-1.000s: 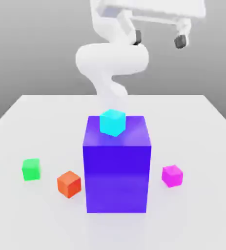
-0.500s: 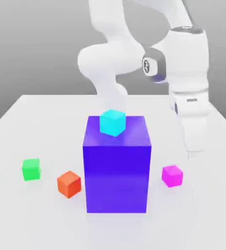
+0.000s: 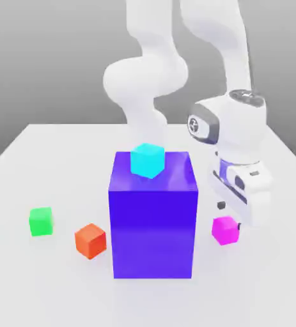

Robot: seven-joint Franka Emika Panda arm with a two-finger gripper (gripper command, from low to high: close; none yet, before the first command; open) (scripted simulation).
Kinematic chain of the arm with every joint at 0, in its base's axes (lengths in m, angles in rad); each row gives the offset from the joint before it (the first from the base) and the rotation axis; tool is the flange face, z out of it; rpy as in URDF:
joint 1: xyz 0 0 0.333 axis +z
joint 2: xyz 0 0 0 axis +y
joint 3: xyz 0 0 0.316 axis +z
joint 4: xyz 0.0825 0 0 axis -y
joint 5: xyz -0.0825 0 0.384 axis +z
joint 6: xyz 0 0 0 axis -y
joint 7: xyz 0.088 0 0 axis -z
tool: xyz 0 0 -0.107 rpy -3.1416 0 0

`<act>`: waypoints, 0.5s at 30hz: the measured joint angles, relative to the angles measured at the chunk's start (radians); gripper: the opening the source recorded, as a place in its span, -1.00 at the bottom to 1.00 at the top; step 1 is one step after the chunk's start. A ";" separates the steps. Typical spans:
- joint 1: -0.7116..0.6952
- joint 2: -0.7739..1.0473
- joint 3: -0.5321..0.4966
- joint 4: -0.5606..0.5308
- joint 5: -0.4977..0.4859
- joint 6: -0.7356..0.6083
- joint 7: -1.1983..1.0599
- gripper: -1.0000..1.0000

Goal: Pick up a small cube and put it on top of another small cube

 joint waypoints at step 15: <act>-0.029 0.171 0.047 0.013 0.029 0.145 -0.007 -1.00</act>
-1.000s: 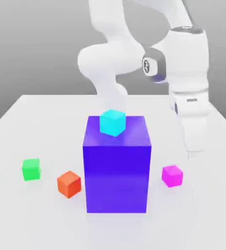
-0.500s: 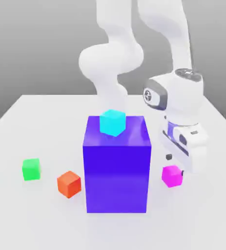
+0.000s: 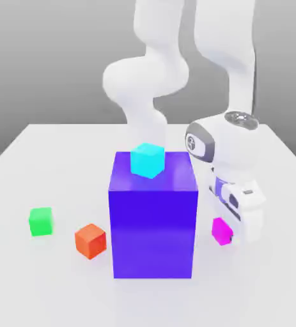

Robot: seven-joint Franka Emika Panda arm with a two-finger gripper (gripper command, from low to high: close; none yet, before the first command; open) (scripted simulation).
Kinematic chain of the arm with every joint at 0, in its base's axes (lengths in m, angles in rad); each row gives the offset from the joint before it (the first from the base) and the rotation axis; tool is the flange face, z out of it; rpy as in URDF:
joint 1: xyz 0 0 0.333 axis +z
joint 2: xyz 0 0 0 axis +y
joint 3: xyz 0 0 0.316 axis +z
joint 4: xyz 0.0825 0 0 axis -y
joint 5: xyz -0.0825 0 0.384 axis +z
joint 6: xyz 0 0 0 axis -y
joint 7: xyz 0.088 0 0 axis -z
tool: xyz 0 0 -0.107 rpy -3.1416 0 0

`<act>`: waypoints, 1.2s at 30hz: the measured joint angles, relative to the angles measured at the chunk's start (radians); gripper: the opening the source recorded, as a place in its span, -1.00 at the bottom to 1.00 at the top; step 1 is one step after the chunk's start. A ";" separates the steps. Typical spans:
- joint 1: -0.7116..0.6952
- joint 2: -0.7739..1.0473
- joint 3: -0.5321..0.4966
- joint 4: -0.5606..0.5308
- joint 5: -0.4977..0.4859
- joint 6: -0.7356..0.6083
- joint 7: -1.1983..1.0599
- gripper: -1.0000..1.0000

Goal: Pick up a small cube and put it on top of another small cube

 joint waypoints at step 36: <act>-0.133 -0.488 -0.015 0.170 -0.369 -0.449 0.108 -1.00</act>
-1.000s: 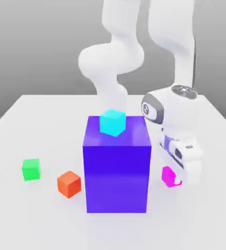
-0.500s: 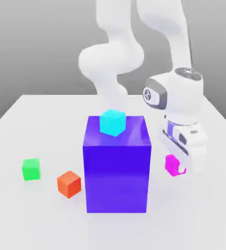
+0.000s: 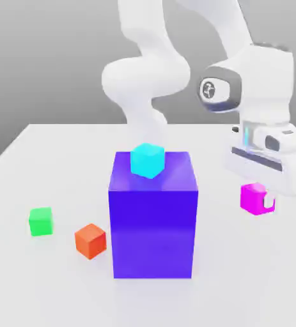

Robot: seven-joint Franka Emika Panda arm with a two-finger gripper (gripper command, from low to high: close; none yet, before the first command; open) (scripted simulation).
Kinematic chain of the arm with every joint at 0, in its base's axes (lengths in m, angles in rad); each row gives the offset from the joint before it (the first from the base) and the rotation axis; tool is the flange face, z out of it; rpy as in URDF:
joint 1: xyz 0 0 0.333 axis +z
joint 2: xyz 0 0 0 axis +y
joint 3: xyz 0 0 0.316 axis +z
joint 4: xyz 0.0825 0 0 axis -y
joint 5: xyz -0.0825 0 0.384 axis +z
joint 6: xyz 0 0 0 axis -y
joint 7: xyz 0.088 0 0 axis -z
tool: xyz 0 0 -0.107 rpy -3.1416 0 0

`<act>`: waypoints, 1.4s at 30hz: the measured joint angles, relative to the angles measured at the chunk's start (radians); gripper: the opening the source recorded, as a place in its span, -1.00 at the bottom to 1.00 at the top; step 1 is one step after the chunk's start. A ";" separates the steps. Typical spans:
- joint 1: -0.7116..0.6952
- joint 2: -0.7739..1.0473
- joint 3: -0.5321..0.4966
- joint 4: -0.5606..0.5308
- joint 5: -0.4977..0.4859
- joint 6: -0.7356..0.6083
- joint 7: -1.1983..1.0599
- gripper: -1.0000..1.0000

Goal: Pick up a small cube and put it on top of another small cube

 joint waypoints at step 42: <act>-0.715 -0.003 -0.770 -0.110 -0.008 -0.068 -0.169 -1.00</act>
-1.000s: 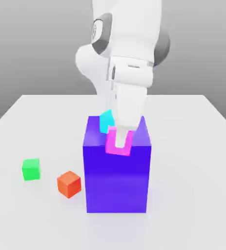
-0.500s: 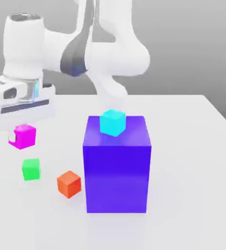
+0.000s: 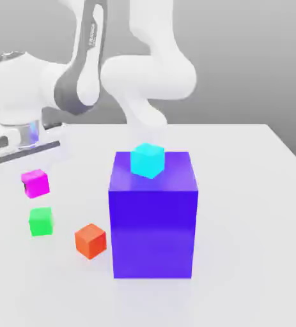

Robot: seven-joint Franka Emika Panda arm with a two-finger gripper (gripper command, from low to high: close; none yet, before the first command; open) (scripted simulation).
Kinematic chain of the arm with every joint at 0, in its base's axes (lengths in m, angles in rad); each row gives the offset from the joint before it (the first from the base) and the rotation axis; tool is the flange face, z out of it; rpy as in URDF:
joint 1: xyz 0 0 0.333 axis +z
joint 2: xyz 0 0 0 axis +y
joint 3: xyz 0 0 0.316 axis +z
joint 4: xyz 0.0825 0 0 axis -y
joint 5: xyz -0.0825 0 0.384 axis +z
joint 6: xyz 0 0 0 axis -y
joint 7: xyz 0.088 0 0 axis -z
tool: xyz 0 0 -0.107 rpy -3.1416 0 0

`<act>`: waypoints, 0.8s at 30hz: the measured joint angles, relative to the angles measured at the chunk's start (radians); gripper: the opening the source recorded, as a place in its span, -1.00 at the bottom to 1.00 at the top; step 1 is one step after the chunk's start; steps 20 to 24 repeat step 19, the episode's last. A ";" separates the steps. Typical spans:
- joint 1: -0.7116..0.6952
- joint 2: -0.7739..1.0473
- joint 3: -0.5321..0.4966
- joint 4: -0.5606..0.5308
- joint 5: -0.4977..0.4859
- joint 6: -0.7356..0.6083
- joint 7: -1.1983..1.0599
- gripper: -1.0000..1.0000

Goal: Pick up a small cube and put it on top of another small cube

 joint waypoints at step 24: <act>0.124 0.309 0.006 -0.009 0.532 0.256 -0.369 1.00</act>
